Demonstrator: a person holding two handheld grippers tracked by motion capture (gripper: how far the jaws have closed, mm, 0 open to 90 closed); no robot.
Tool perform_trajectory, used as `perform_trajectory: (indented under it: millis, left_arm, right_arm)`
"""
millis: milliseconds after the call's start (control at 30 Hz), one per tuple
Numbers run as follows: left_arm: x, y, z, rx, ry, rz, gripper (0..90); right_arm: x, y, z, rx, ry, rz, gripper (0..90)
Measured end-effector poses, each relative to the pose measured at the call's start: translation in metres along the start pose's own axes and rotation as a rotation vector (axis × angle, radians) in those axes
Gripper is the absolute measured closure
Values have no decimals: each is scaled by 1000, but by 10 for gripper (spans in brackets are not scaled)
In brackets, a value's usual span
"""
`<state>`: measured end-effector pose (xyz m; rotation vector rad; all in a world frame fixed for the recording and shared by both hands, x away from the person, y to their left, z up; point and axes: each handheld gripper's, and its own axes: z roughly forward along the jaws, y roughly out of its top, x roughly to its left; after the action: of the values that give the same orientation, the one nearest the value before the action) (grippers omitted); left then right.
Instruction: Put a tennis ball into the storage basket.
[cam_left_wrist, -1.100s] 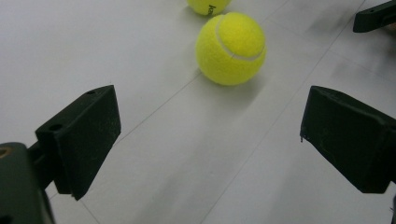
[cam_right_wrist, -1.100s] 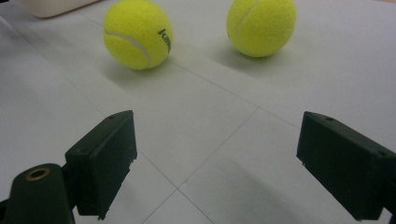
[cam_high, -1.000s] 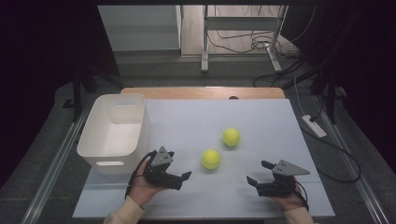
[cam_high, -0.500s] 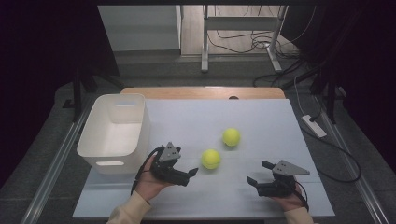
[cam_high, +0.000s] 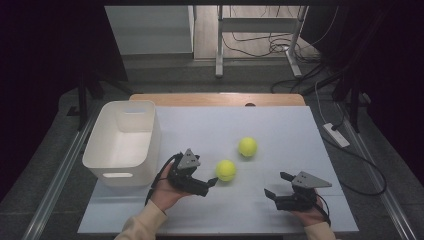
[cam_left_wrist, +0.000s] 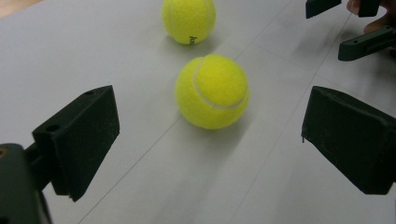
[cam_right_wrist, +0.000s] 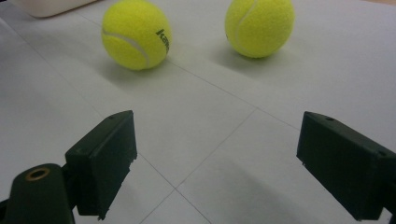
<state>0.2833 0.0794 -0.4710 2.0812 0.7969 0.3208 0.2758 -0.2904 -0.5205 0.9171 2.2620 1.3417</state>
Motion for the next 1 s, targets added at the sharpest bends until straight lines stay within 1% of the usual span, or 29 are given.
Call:
perform_trajectory:
  millis: [167, 400, 900, 1000]
  left_arm:
    - [-2, 4, 7, 8, -7, 8, 50]
    - [-4, 9, 17, 31, -7, 23, 50]
    - [1, 15, 39, 61, -23, 18, 53]
    - [1, 16, 44, 69, -29, 23, 53]
  right_arm:
    - [0, 0, 0, 0, 1, -2, 120]
    - [0, 0, 0, 3, 2, -5, 120]
    - [0, 0, 0, 8, 3, -7, 120]
    - [0, -1, 0, 5, 5, -7, 120]
